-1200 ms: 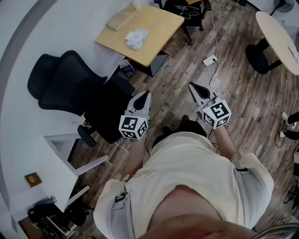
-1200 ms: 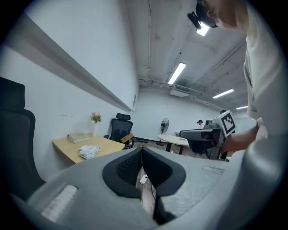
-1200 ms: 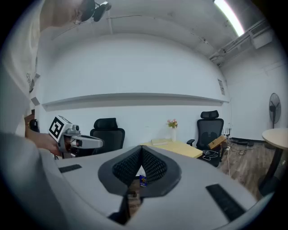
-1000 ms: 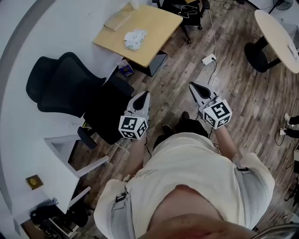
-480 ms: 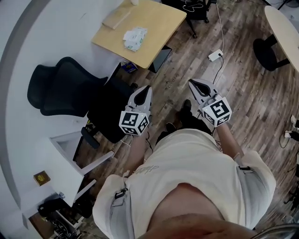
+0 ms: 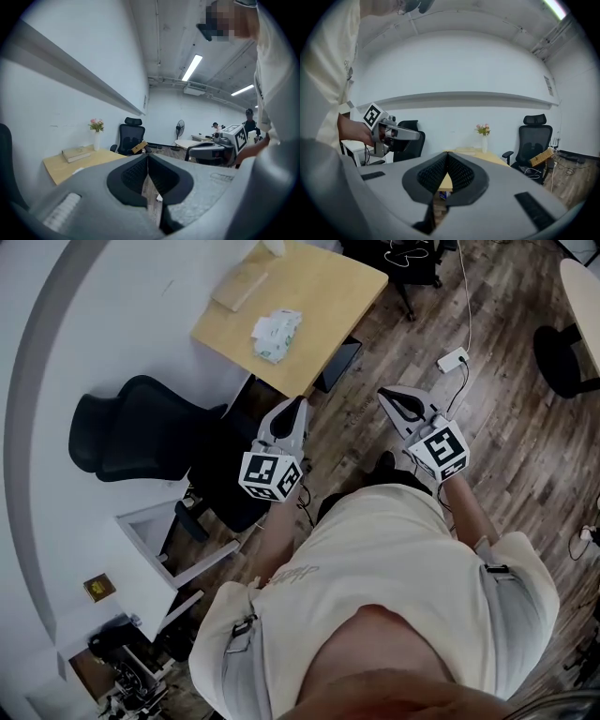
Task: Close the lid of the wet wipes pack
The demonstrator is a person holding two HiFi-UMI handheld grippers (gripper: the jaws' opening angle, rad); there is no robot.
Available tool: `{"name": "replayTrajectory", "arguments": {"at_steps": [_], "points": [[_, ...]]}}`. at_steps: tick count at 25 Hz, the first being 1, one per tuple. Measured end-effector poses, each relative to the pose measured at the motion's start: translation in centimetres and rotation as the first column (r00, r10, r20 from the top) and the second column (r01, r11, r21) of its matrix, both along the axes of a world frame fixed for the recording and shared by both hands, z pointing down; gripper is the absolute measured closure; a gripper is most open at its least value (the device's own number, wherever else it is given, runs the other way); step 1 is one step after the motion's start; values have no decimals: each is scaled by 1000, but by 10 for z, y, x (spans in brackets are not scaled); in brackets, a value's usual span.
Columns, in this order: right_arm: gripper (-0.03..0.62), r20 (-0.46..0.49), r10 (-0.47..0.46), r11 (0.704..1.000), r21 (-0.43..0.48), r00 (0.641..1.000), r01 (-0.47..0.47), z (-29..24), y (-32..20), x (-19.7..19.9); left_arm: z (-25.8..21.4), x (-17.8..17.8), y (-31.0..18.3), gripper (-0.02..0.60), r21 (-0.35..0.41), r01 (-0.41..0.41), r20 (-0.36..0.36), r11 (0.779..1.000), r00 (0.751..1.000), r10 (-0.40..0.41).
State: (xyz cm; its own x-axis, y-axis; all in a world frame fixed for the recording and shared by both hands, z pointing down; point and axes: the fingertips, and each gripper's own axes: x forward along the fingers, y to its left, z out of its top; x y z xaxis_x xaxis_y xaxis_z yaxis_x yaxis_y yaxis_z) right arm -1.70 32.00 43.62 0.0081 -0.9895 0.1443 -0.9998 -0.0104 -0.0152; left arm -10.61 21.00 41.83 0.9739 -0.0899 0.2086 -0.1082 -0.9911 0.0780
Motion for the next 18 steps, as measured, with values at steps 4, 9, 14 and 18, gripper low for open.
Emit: {"name": "replayTrajectory", "arguments": {"at_steps": [4,9,14,18], "points": [[591,21,-54,998,-25,998,54,11,-26,31,7,23,-20,565,-25,50,11,998,999,-50],[591,44,-107,993,-52,993,109,23,-53,49,24,31,-45,565,-54,121,66,991,991,-117],[591,79,-109,993,-46,991,113,29,-86,68,33,49,-74,566,-57,116,88,992,990,-110],[591,60,-80,996,-37,995,82,25,-116,84,41,71,-104,565,-65,83,73,994,994,-78]]}}
